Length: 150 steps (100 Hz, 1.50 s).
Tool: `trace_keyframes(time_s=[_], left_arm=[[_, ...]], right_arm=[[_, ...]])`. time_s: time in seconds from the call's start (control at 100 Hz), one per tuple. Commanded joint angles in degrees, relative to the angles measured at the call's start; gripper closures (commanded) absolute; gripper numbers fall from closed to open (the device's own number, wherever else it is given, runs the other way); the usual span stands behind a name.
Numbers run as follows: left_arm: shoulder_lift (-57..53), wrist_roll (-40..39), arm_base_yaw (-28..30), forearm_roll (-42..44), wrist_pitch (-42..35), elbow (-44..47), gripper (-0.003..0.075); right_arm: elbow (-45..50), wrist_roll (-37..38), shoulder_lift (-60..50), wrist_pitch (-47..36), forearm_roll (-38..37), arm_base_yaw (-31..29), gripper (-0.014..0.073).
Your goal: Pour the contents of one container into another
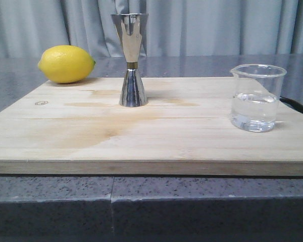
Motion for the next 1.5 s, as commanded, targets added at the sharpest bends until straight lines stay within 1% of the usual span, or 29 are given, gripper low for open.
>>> trace_keyframes(time_s=[0.0, 0.32, 0.51, 0.91, 1.0, 1.13, 1.2, 1.3, 1.38, 1.43, 1.49], left_arm=[[-1.4, -0.4, -0.5, 0.0, -4.0, 0.3, 0.0739], [-1.4, -0.4, -0.5, 0.0, -4.0, 0.3, 0.0739], [-1.4, -0.4, -0.5, 0.0, -4.0, 0.3, 0.0739], [-1.4, -0.4, -0.5, -1.0, -5.3, 0.3, 0.0739], [-1.4, -0.4, -0.5, -5.8, -6.1, 0.3, 0.0740], [-1.4, -0.4, -0.5, -17.3, -6.8, -0.3, 0.0740], [-1.3, -0.4, -0.5, -21.0, -4.2, -2.0, 0.0740], [0.1, -0.4, -0.5, -21.2, 5.2, -7.1, 0.0740], [2.8, -0.2, -0.6, -21.2, 11.0, -11.6, 0.0740], [5.2, 1.2, -1.0, -21.5, 13.2, -14.5, 0.0740], [9.0, 5.4, -1.9, -22.2, 15.3, -18.4, 0.0740]], right_arm=[[1.0, 0.1, -1.4, -4.3, -0.6, -0.2, 0.0665], [1.0, 0.1, -1.4, -4.4, -0.6, -0.2, 0.0665], [1.0, 0.1, -1.4, -10.0, -0.6, -0.2, 0.0665], [1.0, 0.1, -1.4, -14.5, -0.5, -0.2, 0.0665], [1.0, 0.1, -1.4, -14.2, 2.8, -0.2, 0.0665], [0.9, 0.1, -1.4, -14.0, 15.0, -0.2, 0.0665], [-0.3, 0.1, -1.4, -11.8, 19.1, -0.2, 0.0665], [-3.9, 0.1, -0.8, -5.2, 19.4, -0.2, 0.0665], [-7.7, -0.2, 0.7, 0.3, 19.4, -0.2, 0.0665], [-10.2, -0.3, 2.3, 3.5, 19.2, -0.2, 0.0665], [-13.4, -1.3, 5.1, 7.6, 19.1, -0.2, 0.0665]])
